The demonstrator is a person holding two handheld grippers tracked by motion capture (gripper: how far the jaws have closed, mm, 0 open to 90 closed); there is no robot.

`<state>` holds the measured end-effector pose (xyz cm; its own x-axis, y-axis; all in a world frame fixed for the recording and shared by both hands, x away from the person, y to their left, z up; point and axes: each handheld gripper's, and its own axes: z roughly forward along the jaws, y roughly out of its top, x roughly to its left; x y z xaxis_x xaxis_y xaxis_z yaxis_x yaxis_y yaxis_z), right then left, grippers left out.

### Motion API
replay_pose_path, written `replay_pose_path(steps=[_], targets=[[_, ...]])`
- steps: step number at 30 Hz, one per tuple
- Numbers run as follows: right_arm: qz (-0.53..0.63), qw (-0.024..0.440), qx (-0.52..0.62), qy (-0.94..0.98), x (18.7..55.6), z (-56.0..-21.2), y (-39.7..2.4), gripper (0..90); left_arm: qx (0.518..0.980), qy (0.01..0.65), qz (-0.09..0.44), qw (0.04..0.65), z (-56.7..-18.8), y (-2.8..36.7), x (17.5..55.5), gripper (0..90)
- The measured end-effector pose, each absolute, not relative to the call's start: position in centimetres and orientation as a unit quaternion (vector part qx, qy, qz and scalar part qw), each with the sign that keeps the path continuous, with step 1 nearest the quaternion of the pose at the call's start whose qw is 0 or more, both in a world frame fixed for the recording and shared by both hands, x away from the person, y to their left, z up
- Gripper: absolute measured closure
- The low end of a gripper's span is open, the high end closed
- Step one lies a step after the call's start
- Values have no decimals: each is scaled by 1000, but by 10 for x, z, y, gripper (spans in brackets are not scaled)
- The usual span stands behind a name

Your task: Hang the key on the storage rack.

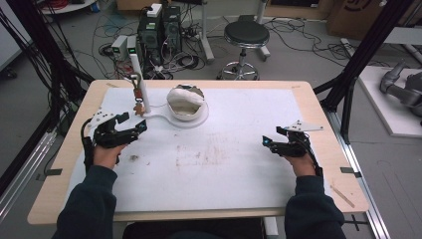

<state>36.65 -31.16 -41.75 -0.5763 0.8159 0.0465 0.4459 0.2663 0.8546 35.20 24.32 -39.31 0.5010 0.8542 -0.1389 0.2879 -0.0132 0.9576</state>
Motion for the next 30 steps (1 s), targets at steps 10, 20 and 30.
replay_pose_path(steps=[10,20,30], targets=[[451,213,398,770,363,-415,-313,218,675,411,237,565,-407,234,335,184],[445,222,399,770,360,-413,-318,218,678,412,237,560,-413,233,332,187],[447,229,401,766,358,-411,-318,218,678,415,239,557,-416,236,333,187]])
